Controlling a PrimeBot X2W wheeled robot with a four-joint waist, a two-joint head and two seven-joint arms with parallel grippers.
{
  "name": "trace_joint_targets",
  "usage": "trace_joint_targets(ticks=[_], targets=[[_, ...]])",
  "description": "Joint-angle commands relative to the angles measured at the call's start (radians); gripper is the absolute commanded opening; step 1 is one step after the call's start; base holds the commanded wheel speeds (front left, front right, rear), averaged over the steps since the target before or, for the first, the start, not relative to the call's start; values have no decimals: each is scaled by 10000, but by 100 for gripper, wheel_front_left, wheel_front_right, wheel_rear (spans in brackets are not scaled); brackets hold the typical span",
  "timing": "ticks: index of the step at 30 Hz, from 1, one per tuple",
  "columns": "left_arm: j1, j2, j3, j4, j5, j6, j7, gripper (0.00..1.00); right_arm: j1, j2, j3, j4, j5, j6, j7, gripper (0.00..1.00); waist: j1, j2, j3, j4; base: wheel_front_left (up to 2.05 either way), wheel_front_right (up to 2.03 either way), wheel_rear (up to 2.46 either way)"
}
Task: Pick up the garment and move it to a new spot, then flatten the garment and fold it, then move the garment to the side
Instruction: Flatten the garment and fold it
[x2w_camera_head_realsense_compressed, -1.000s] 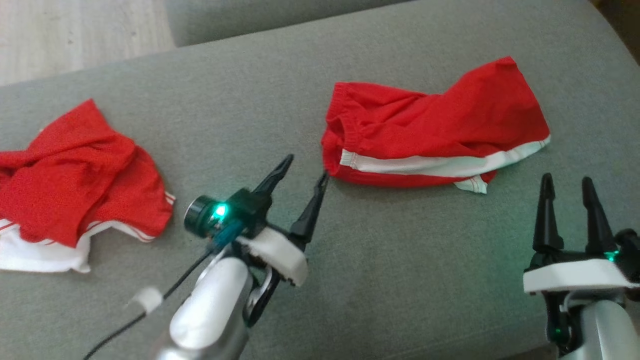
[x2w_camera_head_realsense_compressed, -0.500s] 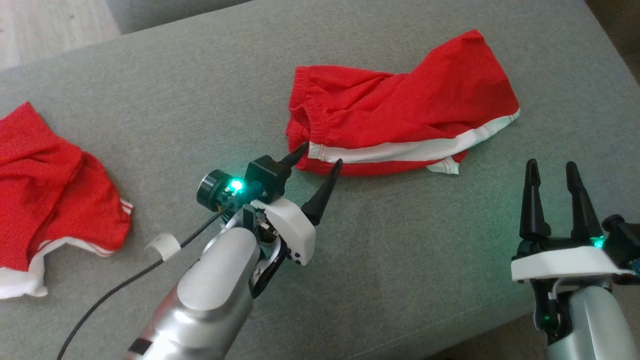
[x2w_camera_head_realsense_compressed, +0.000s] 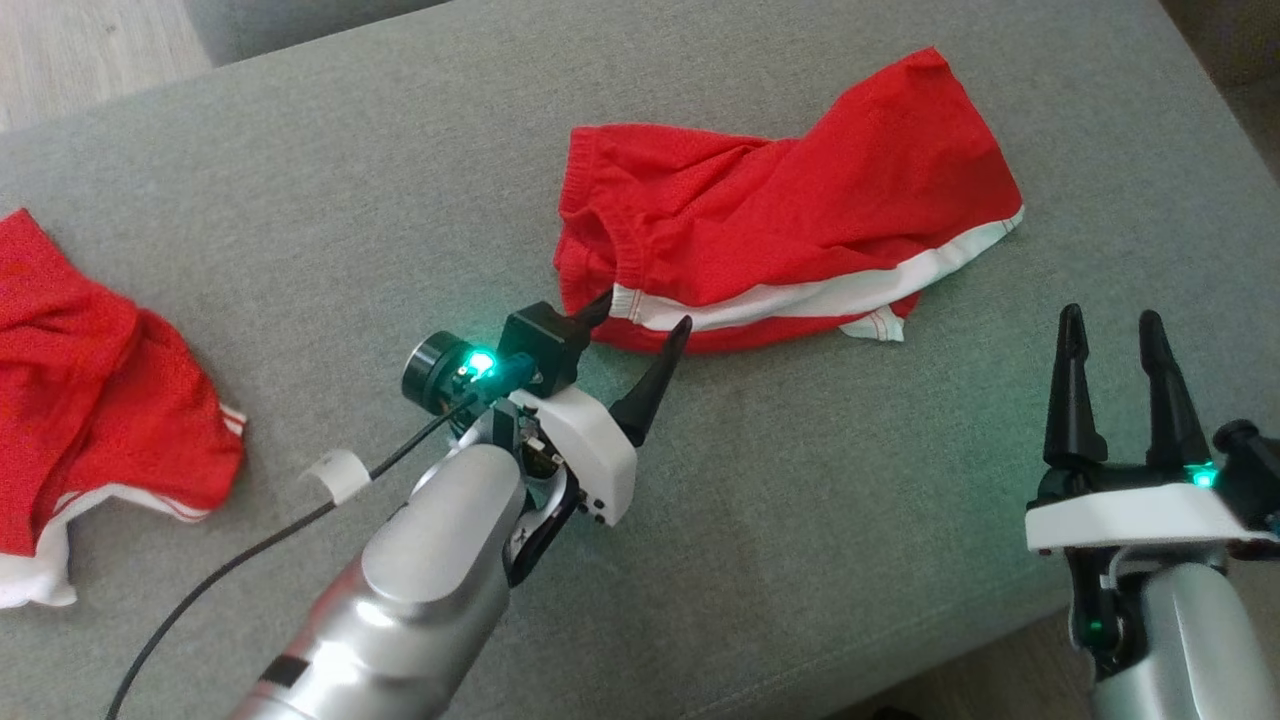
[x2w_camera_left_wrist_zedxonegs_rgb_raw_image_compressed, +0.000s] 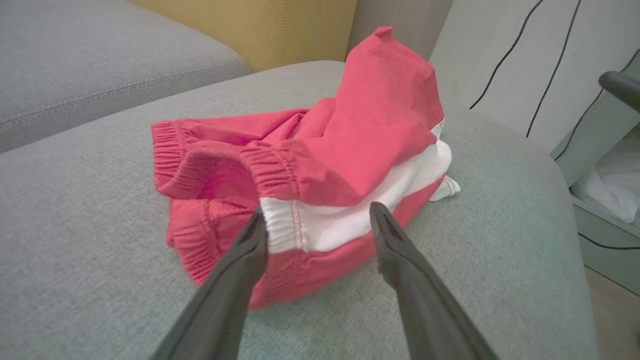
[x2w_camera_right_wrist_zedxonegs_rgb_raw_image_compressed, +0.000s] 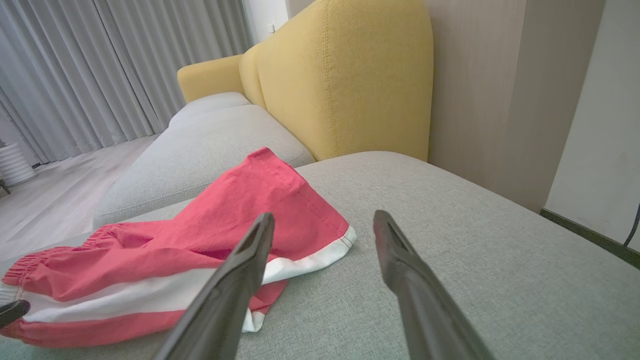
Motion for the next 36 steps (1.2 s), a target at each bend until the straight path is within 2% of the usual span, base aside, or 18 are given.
trace_joint_targets(ticks=[1,15,16,17,18,28,36], targets=[[-489,133,171,-234,-66,17,-103,100,-186,-70,178,-329,59,-7,-134,100,-1,0,0,1,0,0,0],[-770,111,-154,-26,-331,16,-512,98,-233,-70,184,-205,-16,-7,-135,100,-1,0,-63,22,0,0,0],[-788,109,-198,-24,-357,16,-517,54,-236,-70,187,-194,-18,-7,-135,100,-1,0,-68,17,0,0,0],[-807,108,-248,-27,-380,16,-530,19,-236,-70,185,-184,-21,-7,-135,100,-1,0,-73,14,0,0,0],[-825,111,-298,-36,-403,16,-557,0,-236,-70,178,-173,-26,-7,-135,100,-1,0,-82,13,0,0,0],[-746,240,-311,-200,-439,166,-1211,0,-206,-70,-43,218,-177,-7,-135,100,-1,0,-308,275,0,0,0],[-539,355,-315,-690,-408,417,-1595,0,-941,-70,-542,1530,-275,-7,224,100,-1,0,-342,743,0,0,0]])
